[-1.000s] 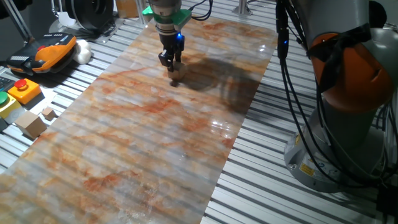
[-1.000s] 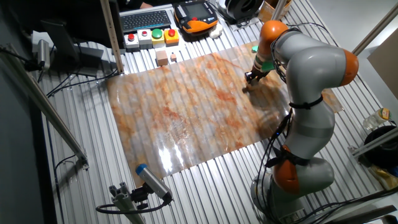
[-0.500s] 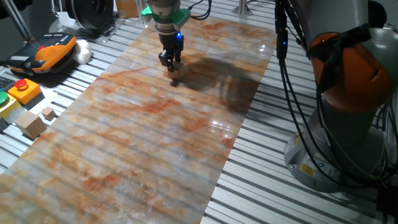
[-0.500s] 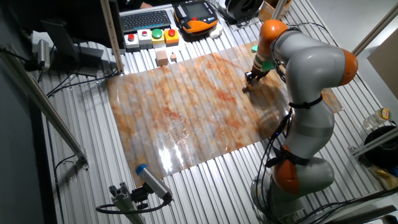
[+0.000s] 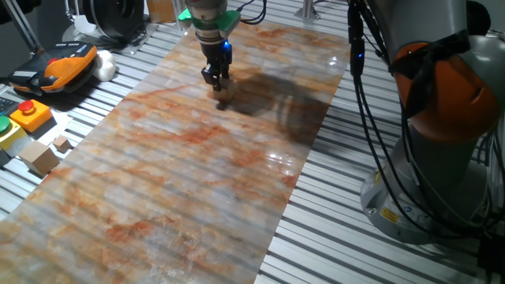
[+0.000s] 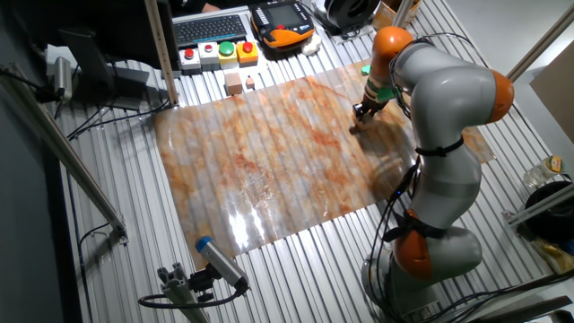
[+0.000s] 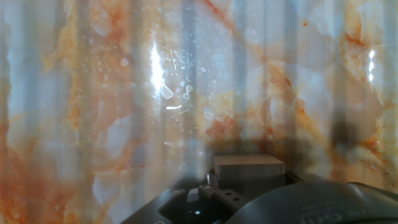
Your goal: Hold a small block with the gripper and sweep it from left to right on the table
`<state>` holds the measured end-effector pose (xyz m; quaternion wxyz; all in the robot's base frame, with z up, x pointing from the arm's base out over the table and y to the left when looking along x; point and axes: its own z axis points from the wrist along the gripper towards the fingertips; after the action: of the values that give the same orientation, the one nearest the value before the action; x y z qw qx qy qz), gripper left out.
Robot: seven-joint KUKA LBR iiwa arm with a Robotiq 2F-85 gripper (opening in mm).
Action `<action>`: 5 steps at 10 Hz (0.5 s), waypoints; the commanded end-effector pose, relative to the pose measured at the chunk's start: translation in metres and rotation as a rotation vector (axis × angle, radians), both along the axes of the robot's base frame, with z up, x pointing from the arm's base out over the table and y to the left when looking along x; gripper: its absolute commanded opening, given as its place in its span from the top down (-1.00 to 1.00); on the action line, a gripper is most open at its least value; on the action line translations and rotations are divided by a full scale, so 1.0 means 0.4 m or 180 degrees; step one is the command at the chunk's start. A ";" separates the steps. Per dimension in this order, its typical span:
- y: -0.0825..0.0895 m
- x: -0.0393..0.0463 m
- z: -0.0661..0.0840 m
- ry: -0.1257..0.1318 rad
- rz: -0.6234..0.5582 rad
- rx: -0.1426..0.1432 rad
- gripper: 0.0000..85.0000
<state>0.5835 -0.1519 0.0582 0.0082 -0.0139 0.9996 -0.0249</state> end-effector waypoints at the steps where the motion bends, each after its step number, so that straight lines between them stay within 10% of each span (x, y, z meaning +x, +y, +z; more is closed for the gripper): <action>1: 0.000 -0.001 -0.002 -0.0020 0.0009 -0.0016 1.00; 5: 0.006 0.000 -0.004 -0.0029 0.0019 -0.0011 1.00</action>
<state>0.5843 -0.1507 0.0575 0.0139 -0.0161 0.9994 -0.0261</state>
